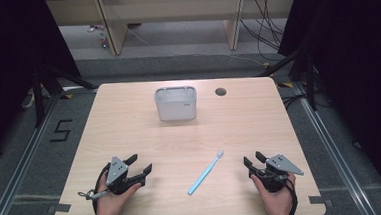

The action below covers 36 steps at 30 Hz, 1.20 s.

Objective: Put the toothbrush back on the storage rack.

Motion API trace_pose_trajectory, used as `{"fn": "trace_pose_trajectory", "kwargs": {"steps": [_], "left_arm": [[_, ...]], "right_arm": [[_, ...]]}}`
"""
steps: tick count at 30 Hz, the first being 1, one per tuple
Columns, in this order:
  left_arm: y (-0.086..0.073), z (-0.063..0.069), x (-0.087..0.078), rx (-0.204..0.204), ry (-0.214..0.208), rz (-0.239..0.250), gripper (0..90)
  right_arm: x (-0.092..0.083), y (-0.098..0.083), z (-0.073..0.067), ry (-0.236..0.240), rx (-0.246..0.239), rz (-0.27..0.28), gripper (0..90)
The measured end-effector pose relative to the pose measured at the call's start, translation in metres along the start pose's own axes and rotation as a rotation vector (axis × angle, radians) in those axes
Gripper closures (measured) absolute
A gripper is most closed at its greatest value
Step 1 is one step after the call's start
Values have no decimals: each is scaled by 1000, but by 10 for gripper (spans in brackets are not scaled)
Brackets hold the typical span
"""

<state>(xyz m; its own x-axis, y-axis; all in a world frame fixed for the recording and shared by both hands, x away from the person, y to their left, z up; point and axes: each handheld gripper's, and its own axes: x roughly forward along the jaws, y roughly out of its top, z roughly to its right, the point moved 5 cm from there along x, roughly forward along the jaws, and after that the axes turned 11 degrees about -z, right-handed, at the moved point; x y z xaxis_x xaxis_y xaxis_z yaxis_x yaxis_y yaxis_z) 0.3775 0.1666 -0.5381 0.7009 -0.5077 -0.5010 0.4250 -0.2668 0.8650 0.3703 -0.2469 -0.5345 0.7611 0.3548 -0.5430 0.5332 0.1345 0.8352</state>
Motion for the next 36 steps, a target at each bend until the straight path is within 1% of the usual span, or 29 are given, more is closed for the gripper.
{"fn": "trace_pose_trajectory", "kwargs": {"steps": [4,5,6,8,9,12,13,14,15,17,18,19,20,21,22,23,24,25,26,27,28,29,30,31,32,33,34,35,36], "left_arm": [[0,0,0,-1,-4,-1,322],[0,0,-1,-7,-5,-3,322],[0,0,-1,-8,-5,-3,323],[-1,0,-1,-10,-6,-3,325],[-1,0,-1,-17,-11,-8,327],[0,1,-2,-35,-32,-19,328],[2,0,-4,-40,-30,-22,330],[5,0,-5,-45,-31,-17,336],[8,0,-8,-50,-30,-16,341],[13,3,-12,-58,-38,-20,341],[16,5,-13,-56,-45,-25,342],[18,8,-15,-57,-53,-39,343],[21,11,-15,-59,-72,-45,343],[23,13,-16,-55,-75,-64,342],[25,16,-16,-54,-87,-74,341],[28,19,-16,-54,-108,-80,342],[28,19,-16,-54,-108,-80,343],[32,25,-16,-57,-134,-116,345],[34,28,-17,-59,-146,-136,348],[37,31,-16,-50,-156,-156,347],[37,31,-16,-50,-156,-156,347],[41,38,-14,-30,-179,-188,349],[42,42,-12,-22,-195,-200,351],[44,45,-11,-11,-201,-210,353],[45,48,-9,-4,-209,-217,355],[45,51,-8,7,-219,-233,356],[45,53,-6,10,-230,-231,359],[45,55,-6,13,-235,-241,360],[45,56,-5,16,-230,-237,360]], "right_arm": [[-1,0,-1,4,1,-9,461],[-2,-1,-2,4,3,-21,461],[-2,0,-3,12,6,-12,458],[-2,0,-3,8,1,-12,457],[-2,0,-4,17,4,-8,456],[-1,0,-4,7,-5,-9,453],[-2,0,-3,3,-15,-13,452],[-1,-1,-5,7,10,-22,451],[-2,0,-2,-14,-25,-22,449],[0,0,-3,-15,-35,-15,448],[-1,0,-3,-14,-34,-30,448],[1,0,-6,12,-18,-32,448],[1,0,-5,7,-23,-31,448],[1,0,-4,-8,-36,-32,447],[-1,0,-4,-20,-37,-45,447],[0,0,-3,-21,-41,-41,446],[0,0,-3,-21,-41,-41,446],[0,0,-4,-21,-37,-46,445],[0,0,-4,-21,-39,-45,445],[0,-2,-7,-16,-13,-58,445],[2,-1,-6,-16,-32,-50,444],[1,-1,-6,-9,-30,-56,443],[2,-1,-8,-4,-11,-57,442],[1,-1,-7,-2,-13,-68,442],[2,-1,-6,-5,-26,-71,443],[3,-1,-5,-7,-27,-72,453],[3,-2,-7,1,-2,-89,466],[4,-3,-6,12,-3,-104,476],[4,-3,-6,13,0,-128,484]]}}
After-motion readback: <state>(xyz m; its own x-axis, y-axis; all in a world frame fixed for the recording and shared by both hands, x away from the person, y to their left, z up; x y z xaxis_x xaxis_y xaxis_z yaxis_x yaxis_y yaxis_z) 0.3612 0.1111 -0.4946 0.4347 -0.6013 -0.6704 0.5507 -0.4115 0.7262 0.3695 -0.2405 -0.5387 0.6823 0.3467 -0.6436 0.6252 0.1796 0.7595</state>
